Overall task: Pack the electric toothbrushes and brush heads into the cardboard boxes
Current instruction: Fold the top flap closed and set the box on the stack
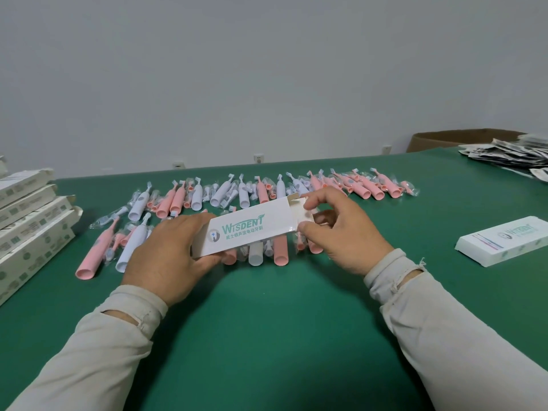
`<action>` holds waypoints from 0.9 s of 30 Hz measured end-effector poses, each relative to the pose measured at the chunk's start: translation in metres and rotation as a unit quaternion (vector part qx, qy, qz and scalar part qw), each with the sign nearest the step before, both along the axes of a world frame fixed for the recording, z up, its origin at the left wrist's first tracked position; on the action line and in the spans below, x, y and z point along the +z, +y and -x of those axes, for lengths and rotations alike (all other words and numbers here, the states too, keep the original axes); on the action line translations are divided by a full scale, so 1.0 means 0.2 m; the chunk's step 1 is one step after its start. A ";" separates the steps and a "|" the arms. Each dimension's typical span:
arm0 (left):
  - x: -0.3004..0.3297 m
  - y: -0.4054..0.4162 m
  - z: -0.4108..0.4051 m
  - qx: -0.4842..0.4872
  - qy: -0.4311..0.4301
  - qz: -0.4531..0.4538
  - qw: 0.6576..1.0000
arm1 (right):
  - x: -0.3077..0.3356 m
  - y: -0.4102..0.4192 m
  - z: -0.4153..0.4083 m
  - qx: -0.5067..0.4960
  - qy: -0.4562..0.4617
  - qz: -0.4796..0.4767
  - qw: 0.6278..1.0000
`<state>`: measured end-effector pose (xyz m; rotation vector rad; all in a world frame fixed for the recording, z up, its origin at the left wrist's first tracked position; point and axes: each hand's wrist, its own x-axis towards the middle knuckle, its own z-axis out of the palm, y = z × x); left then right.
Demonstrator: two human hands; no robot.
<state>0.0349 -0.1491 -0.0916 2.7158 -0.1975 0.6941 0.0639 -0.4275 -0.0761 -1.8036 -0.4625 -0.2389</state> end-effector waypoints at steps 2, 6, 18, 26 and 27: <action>0.00 0.00 0.00 -0.002 -0.002 0.002 1.000 | 0.00 0.00 0.00 0.009 -0.012 -0.005 1.000; -0.01 -0.01 0.00 -0.002 0.006 -0.004 1.000 | 0.00 0.01 0.00 0.015 -0.034 0.018 0.999; -0.01 -0.01 0.00 -0.002 0.012 0.030 0.999 | 0.00 0.05 0.04 -0.013 -0.106 0.103 0.989; 0.00 -0.01 0.00 0.009 -0.016 0.030 0.999 | 0.00 0.07 0.05 -0.054 -0.123 0.032 0.990; 0.00 -0.01 0.00 0.011 -0.022 0.028 0.999 | 0.00 0.07 0.05 -0.055 -0.107 -0.005 0.993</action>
